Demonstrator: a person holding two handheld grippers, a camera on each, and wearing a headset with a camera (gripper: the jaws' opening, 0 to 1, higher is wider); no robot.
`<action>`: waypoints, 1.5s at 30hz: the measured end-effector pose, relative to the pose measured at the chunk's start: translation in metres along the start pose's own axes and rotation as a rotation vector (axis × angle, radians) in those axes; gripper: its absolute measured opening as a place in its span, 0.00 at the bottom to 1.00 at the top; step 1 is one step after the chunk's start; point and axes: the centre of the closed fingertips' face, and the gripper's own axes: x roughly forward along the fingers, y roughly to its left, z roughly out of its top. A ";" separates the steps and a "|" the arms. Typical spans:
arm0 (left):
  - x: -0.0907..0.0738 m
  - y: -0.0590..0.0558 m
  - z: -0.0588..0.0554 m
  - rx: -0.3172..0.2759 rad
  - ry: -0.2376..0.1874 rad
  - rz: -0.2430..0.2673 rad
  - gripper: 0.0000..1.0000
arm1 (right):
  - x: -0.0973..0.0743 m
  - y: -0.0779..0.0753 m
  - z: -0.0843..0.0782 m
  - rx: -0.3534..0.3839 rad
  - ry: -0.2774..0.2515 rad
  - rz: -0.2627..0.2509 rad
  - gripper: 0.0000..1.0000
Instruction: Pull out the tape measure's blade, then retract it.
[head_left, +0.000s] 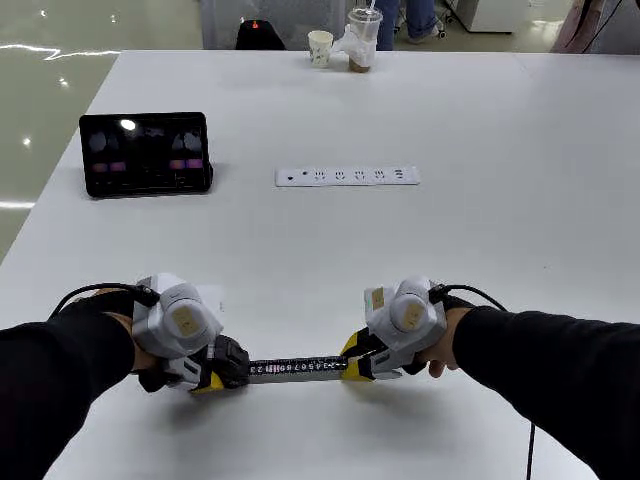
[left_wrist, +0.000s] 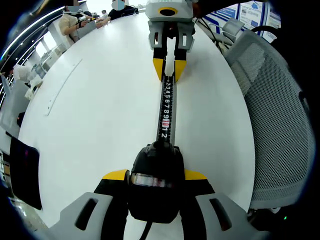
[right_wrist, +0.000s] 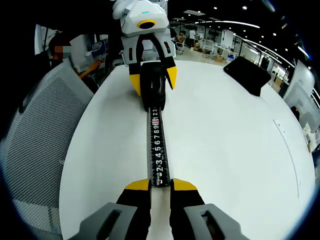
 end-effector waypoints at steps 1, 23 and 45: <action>0.000 0.000 0.000 -0.001 0.000 0.000 0.34 | -0.001 0.000 -0.001 0.001 0.001 0.000 0.11; 0.000 -0.001 0.000 -0.003 0.001 0.002 0.34 | -0.011 -0.003 -0.013 0.014 0.007 -0.006 0.11; 0.001 -0.001 0.000 -0.006 0.000 0.005 0.34 | -0.020 -0.003 -0.021 0.023 0.015 -0.006 0.11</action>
